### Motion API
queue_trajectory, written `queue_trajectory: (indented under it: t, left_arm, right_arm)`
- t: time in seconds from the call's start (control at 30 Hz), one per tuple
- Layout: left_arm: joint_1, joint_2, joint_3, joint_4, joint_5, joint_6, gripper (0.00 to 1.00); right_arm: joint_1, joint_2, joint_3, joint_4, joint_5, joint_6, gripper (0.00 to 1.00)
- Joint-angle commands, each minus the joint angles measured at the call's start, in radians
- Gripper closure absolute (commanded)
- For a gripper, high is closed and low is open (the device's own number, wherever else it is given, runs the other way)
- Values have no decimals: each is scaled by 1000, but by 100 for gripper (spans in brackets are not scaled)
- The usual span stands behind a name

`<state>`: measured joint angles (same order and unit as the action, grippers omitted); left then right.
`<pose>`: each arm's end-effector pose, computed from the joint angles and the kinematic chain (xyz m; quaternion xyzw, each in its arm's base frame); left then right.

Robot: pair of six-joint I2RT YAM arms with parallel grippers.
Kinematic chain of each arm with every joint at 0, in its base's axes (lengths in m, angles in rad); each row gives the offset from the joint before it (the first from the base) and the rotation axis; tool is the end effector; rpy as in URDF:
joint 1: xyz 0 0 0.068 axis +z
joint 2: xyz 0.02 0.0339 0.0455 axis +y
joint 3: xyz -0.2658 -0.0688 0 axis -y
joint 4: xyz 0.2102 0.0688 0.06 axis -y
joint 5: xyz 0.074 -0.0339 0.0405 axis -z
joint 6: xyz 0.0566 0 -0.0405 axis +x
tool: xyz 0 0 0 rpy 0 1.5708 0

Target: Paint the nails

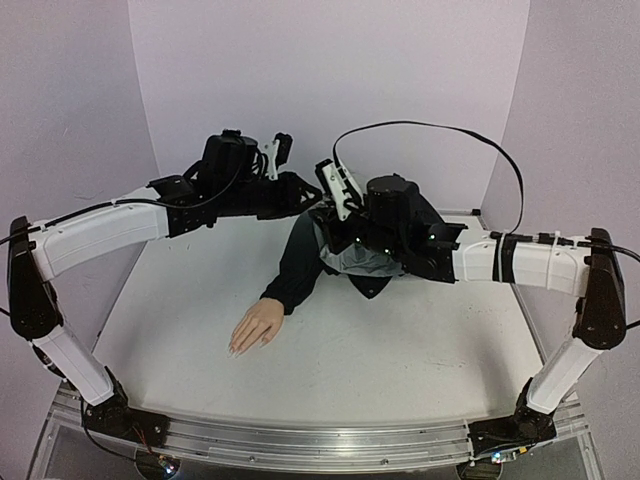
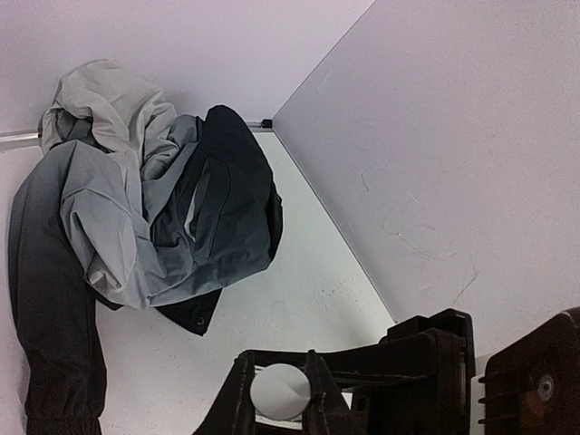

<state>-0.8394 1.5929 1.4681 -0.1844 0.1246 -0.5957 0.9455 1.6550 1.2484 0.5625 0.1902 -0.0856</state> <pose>0.2392 -0.2770 0.3730 0.1344 0.7956 -0.4249 0.4104 0.2353 0.3076 0.3705 -0.2562 0.5985 0.2593 0.7135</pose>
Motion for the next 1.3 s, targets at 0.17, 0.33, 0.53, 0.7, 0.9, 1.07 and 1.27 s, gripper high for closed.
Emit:
queue_trajectory:
  t: [0.17,0.33,0.53,0.7,0.9,1.07,1.27]
  left_arm:
    - [5,15,37,48,260,92,99]
    - [7,17,25,65,738,301,100]
    - [16,-61,-41,65,983,445,100]
    - [23,-103,-52,65,885,438,100]
    - [56,-156,-81,56,549,300,68]
    - [57,-188,-79,54,448,198,28]
    - [58,-175,-50,47,287,74,22]
  right_arm:
    - [-101,-81,18,75,-405,75,100]
    - [-185,-120,28,77,-1157,77,100]
    - [-185,-54,133,87,-1598,290,100]
    - [-186,-176,13,83,-1241,231,100]
    - [-186,-223,-56,46,-715,186,100]
    - [-183,-177,-15,35,-519,152,100]
    - [-163,-123,29,19,-336,129,100]
